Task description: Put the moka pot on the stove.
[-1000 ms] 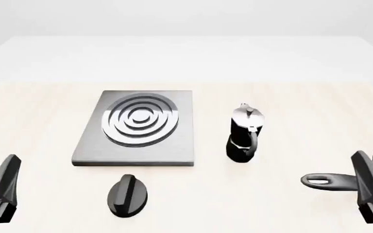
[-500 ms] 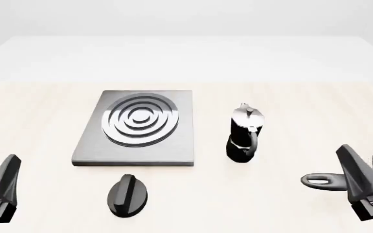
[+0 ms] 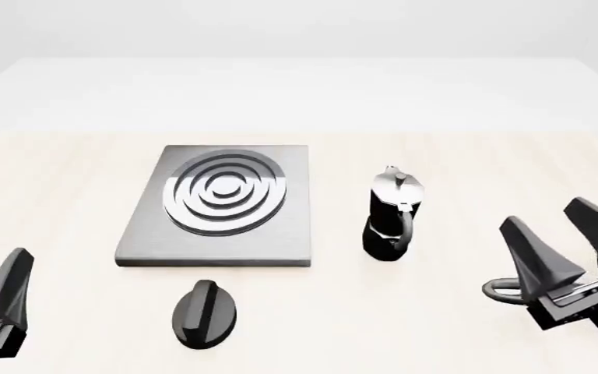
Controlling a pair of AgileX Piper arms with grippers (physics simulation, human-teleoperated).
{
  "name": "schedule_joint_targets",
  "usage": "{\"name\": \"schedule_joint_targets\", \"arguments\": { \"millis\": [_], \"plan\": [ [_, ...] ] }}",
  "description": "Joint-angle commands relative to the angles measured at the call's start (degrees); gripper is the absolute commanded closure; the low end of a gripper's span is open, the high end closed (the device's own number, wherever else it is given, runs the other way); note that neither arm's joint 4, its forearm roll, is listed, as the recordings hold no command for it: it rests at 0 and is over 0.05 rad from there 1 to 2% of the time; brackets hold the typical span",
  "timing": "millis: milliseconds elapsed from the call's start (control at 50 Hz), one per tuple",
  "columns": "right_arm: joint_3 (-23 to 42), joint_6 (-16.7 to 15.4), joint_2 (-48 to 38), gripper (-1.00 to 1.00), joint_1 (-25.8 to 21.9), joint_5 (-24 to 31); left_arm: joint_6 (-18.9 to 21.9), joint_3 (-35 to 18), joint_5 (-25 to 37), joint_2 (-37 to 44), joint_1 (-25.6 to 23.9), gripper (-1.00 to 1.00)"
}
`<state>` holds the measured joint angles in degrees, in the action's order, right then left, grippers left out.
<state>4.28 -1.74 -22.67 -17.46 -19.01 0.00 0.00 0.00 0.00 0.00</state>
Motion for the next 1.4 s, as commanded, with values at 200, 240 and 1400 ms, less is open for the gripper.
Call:
{"name": "schedule_joint_targets", "arguments": {
  "millis": [200,240,1400],
  "plan": [
    [0.0,-0.4,-15.3,-1.0,-3.2,-13.1,0.0,0.0,0.0,0.0,0.0,-1.0],
    [0.3,1.4,-39.7,-1.0,-5.1,-31.9,0.0,0.0,0.0,0.0,0.0,-1.0],
    [4.4,3.6,-64.6,-1.0,-6.4,-46.5,0.0,0.0,0.0,0.0,0.0,-1.0]
  ]
}}
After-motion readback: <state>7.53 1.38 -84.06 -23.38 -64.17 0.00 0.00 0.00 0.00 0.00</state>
